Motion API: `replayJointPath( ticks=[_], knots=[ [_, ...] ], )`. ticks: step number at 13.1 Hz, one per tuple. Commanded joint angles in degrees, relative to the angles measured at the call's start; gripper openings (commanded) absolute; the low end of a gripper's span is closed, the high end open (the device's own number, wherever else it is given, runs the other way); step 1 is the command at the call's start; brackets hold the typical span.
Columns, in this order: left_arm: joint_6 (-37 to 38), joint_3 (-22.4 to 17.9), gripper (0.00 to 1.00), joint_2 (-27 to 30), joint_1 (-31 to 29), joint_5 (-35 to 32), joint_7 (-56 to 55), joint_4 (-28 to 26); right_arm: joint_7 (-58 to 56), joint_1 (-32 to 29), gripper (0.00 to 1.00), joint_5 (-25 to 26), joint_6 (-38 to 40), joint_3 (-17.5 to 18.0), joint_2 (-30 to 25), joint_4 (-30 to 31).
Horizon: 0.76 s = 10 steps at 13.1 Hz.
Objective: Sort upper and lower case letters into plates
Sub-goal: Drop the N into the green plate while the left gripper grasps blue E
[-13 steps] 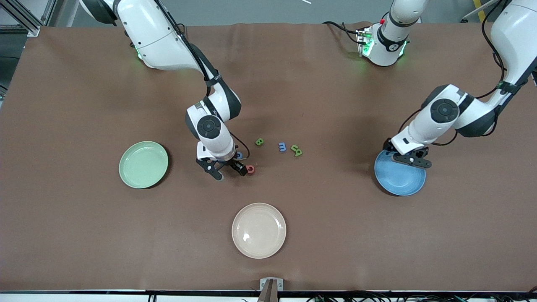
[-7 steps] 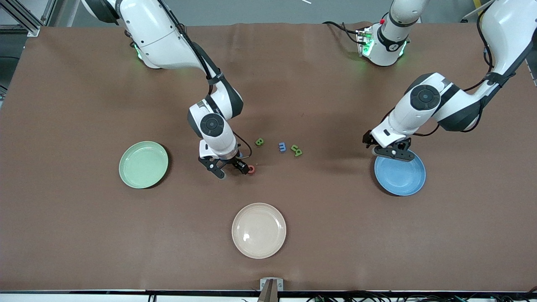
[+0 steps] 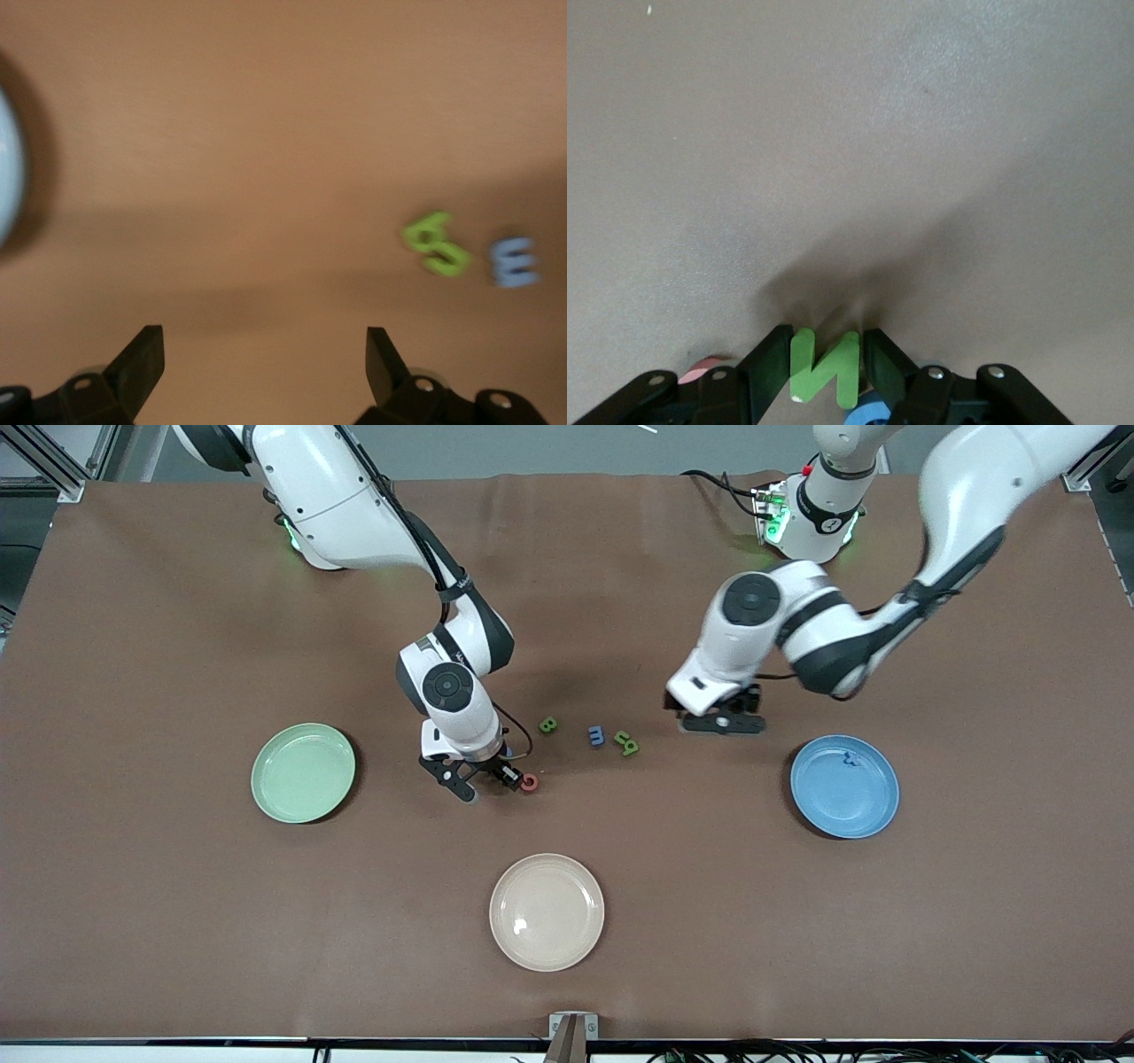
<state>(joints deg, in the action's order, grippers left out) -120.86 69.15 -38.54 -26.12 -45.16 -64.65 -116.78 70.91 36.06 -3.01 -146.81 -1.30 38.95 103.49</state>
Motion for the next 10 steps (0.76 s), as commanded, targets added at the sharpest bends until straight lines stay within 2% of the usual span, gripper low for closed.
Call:
replayJointPath(
  ticks=[1,3,5,8,10],
  knots=[
    [1.95,-8.47,1.0,-0.57,13.94,5.58,-4.07,8.74,-7.42,-2.21,0.02,0.63,5.71,-0.19,-1.59,1.28],
    [1.95,-15.41,0.99,-0.57,22.91,8.93,-6.27,13.84,-13.04,-6.42,0.0,0.63,10.2,-0.19,-5.44,1.71],
    [1.86,-19.82,0.99,-0.75,27.07,11.57,-8.47,16.23,-20.33,-10.46,0.0,0.63,16.78,-0.19,-9.31,1.98],
    [1.42,-20.89,0.98,-3.81,27.0,14.74,-9.09,20.01,-36.75,-19.06,0.0,0.63,17.78,-0.19,-17.83,10.82],
    [1.42,-23.0,0.95,-4.53,28.39,15.45,-10.49,21.51,-50.01,-26.53,0.0,0.63,17.61,-0.11,-23.11,17.07]
  ],
)
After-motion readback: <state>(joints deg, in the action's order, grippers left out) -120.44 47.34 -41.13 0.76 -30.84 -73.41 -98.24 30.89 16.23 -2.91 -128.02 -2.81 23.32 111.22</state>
